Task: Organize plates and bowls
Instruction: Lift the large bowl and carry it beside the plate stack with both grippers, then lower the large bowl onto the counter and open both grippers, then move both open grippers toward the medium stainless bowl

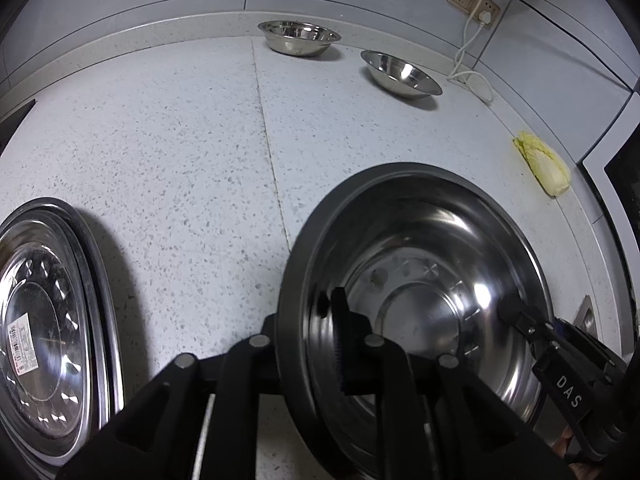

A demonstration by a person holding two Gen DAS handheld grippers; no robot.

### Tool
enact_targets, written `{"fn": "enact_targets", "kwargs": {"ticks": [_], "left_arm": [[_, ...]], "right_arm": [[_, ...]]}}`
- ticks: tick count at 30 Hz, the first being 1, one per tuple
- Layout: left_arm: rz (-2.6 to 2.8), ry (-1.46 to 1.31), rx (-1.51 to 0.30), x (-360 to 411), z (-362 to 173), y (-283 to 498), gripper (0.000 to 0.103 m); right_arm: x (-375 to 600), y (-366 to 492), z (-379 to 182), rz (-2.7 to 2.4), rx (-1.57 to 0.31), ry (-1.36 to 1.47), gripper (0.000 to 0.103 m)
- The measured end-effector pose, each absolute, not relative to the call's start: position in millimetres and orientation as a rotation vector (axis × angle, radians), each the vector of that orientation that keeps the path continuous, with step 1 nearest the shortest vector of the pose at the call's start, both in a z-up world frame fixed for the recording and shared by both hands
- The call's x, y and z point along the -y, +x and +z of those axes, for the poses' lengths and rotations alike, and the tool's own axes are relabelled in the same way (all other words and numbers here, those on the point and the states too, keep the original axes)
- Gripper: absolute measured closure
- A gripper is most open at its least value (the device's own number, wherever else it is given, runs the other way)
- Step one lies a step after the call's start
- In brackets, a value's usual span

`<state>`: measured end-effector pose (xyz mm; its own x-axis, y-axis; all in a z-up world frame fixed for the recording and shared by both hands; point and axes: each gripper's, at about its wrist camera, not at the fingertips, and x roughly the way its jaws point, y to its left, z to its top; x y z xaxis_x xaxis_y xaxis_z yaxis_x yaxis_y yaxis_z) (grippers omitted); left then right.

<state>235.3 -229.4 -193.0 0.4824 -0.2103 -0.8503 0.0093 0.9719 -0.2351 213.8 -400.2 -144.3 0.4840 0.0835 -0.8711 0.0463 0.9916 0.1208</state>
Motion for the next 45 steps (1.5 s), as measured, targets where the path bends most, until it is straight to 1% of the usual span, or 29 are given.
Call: {"fn": "enact_targets", "kwargs": {"ticks": [2, 5, 10, 13, 15, 17, 26, 36, 45], "left_arm": [[-0.141, -0.218, -1.063, 228, -193, 236, 0.08], [-0.143, -0.223, -1.068, 225, -192, 237, 0.076], [-0.135, -0.246, -1.079, 215, -191, 237, 0.074], [-0.14, -0.251, -1.083, 211, -190, 236, 0.073], [-0.143, -0.251, -1.082, 209, -190, 235, 0.072], [-0.143, -0.247, -1.077, 206, -188, 234, 0.071], [-0.118, -0.255, -1.044, 186, -173, 232, 0.07], [-0.16, -0.276, -1.055, 195, -173, 235, 0.07], [-0.141, -0.268, -1.008, 190, -164, 233, 0.07]], "right_arm": [[401, 215, -144, 0.023, -1.066, 0.135, 0.089], [402, 215, -143, 0.022, -1.066, 0.136, 0.089], [407, 213, -133, 0.016, -1.04, 0.149, 0.089], [408, 213, -126, -0.002, -1.022, 0.13, 0.082], [409, 212, -120, -0.013, -1.006, 0.122, 0.072], [412, 212, -114, -0.022, -0.991, 0.118, 0.066], [430, 228, -75, -0.068, -0.901, 0.09, 0.055], [425, 241, -68, -0.047, -0.885, 0.082, 0.054], [425, 240, -66, -0.046, -0.876, 0.08, 0.054]]}}
